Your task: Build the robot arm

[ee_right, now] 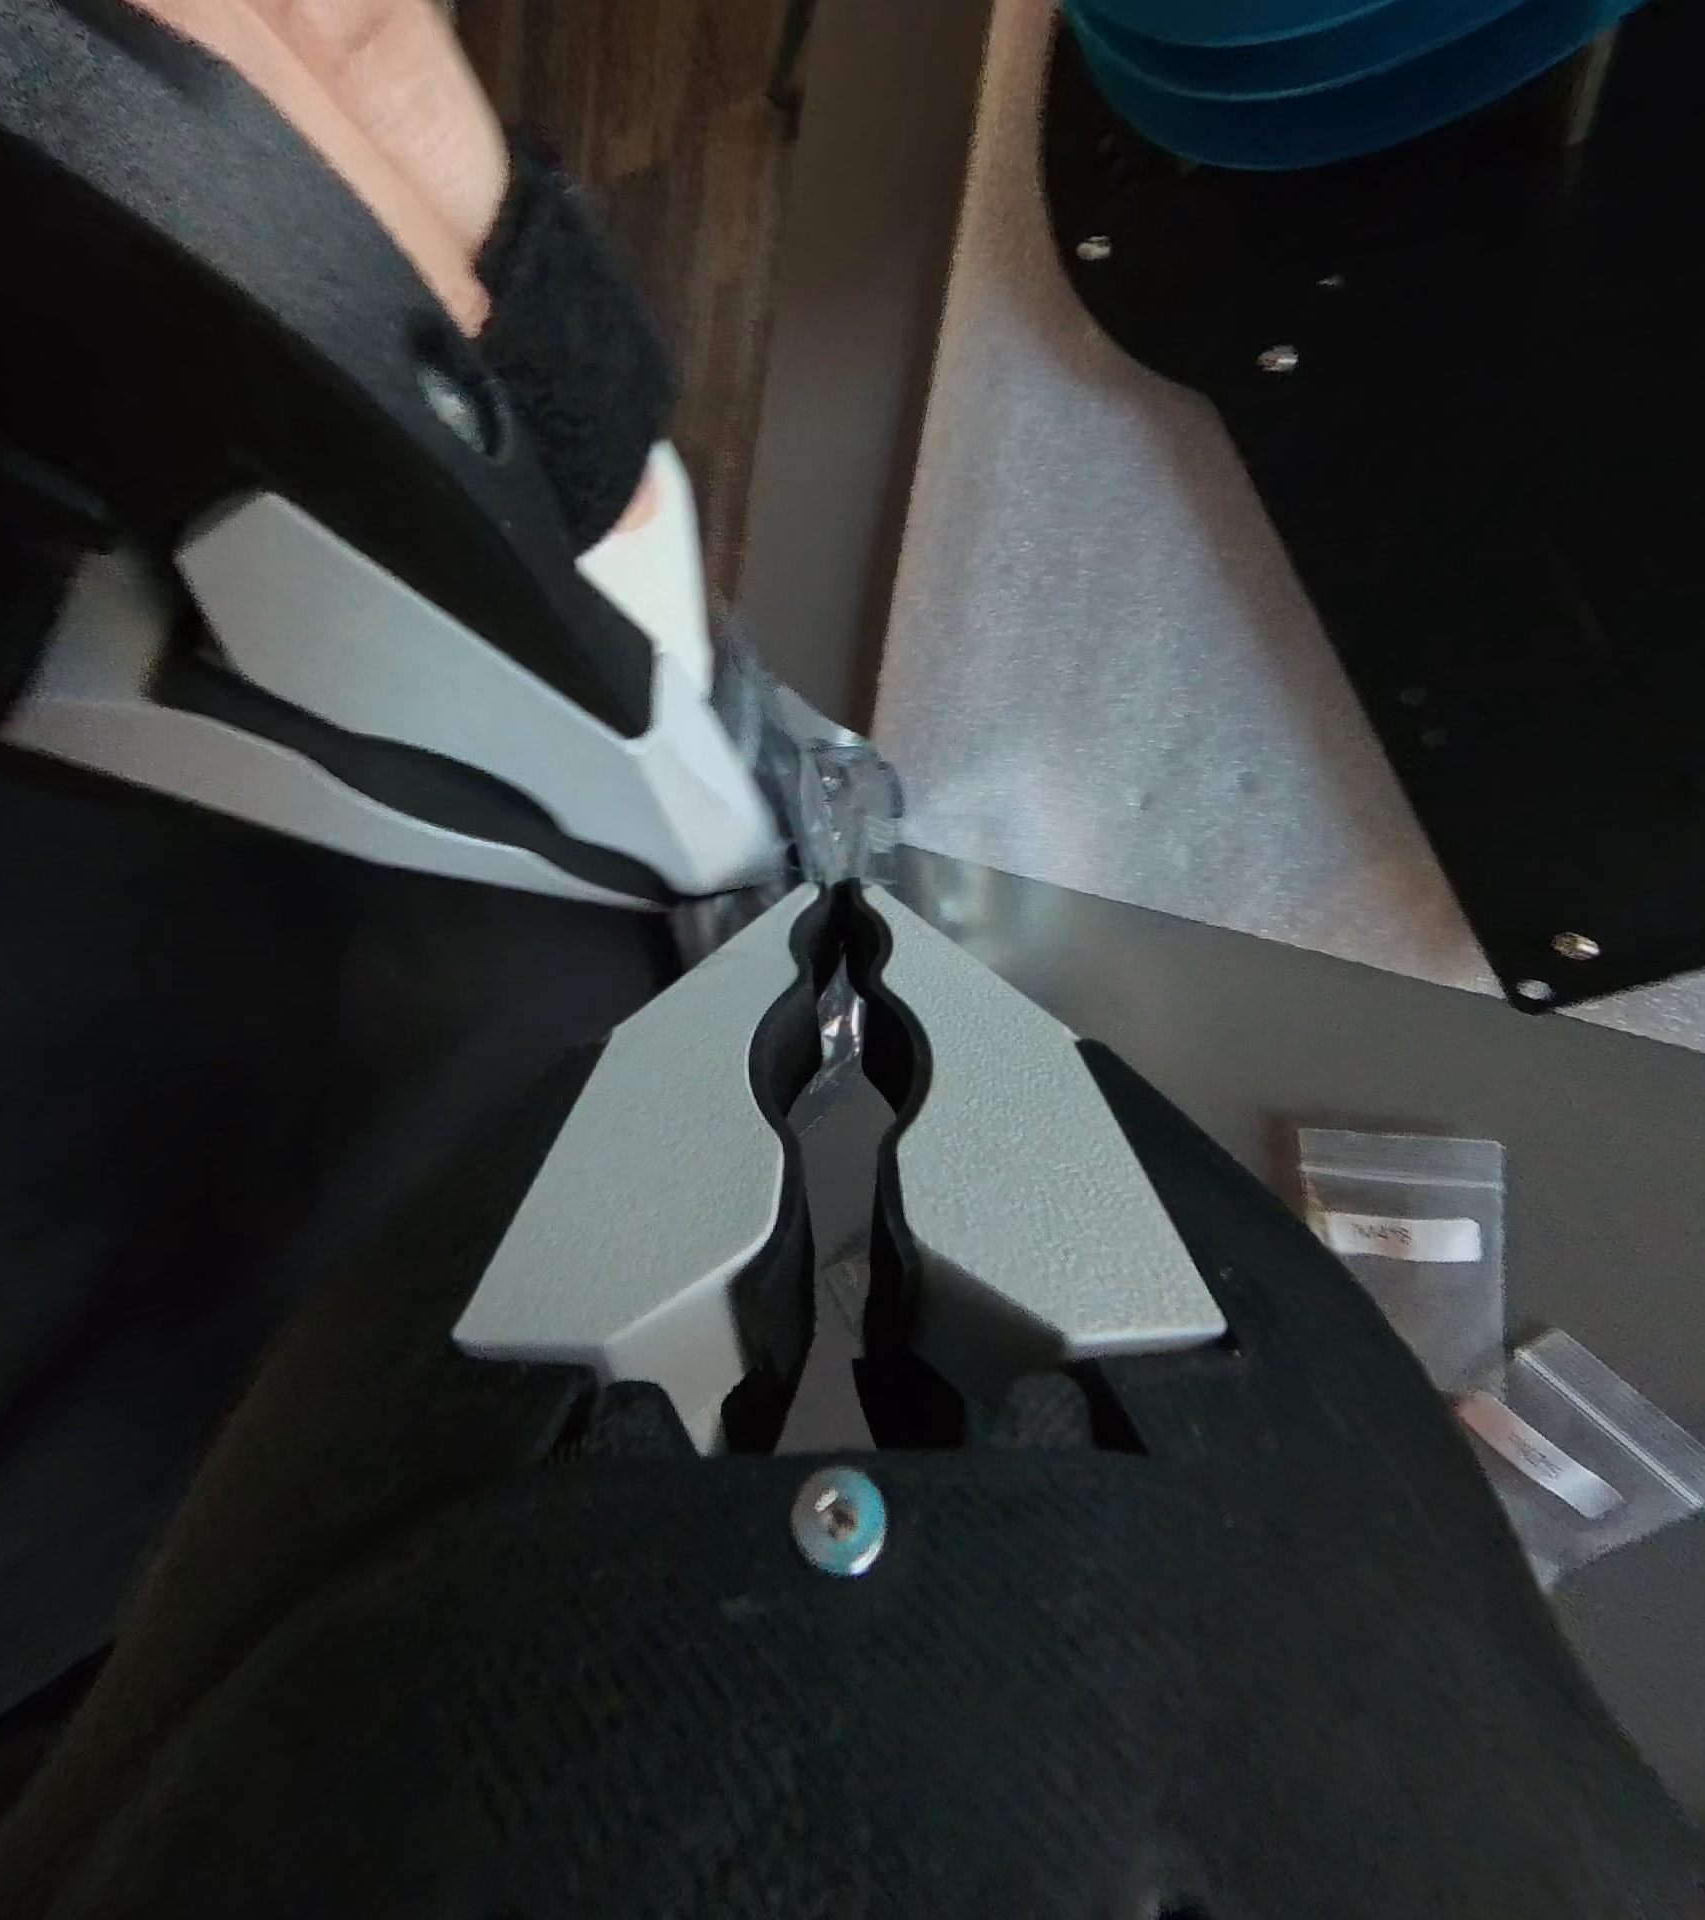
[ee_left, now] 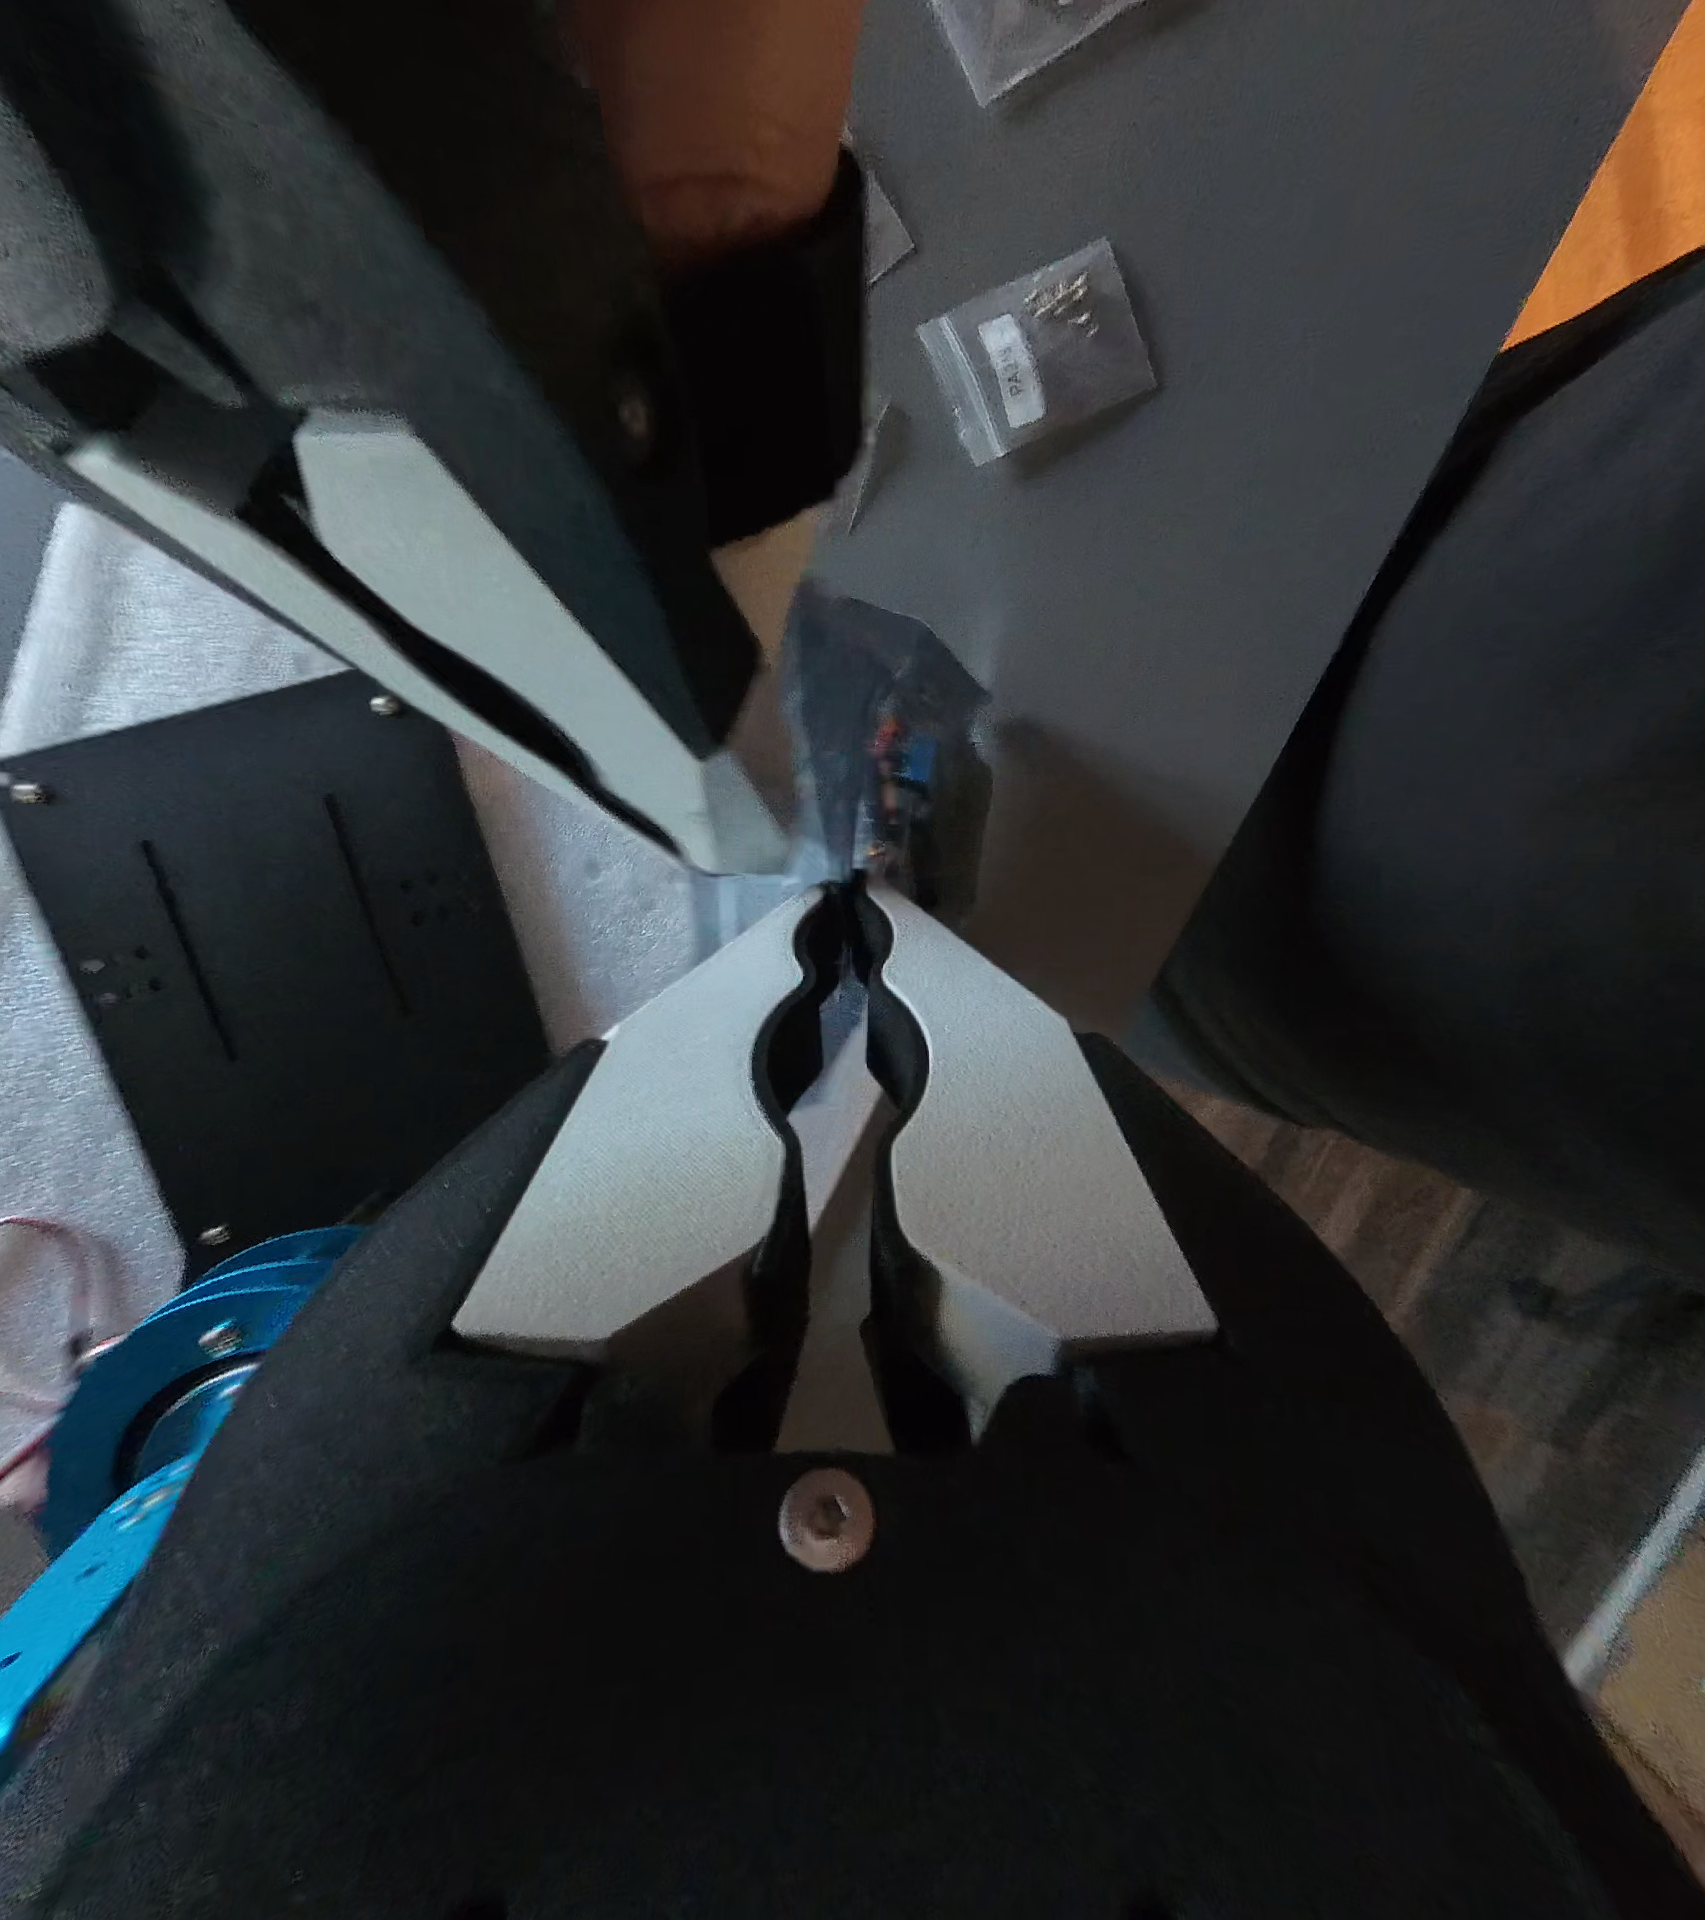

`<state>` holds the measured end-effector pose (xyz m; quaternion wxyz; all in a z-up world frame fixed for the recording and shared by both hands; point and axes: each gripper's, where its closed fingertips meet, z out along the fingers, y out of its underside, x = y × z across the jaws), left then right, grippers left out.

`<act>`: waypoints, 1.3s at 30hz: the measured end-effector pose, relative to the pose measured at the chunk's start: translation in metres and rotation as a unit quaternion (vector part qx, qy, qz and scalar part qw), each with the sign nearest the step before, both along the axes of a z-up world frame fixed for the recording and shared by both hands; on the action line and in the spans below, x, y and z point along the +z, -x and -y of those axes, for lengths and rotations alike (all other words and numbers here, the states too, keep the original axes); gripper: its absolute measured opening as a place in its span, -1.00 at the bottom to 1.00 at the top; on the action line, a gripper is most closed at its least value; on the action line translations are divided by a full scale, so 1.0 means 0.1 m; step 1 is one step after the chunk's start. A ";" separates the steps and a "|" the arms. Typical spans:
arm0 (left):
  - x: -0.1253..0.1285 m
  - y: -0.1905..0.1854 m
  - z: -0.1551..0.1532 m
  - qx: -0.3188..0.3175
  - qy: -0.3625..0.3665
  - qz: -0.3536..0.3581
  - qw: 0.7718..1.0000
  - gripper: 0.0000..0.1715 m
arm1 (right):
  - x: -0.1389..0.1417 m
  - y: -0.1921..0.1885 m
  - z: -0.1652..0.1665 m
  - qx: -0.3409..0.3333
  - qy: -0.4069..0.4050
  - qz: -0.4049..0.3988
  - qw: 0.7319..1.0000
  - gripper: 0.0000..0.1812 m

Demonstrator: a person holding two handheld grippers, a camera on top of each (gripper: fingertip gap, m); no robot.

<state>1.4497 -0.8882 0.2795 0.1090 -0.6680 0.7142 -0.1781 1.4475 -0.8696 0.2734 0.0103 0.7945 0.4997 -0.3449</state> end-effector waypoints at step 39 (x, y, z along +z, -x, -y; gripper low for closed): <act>0.35 -0.23 -0.14 0.147 0.257 0.160 0.942 -1.00 | 0.73 -0.75 -0.64 -0.168 -0.138 -0.494 0.842 -0.19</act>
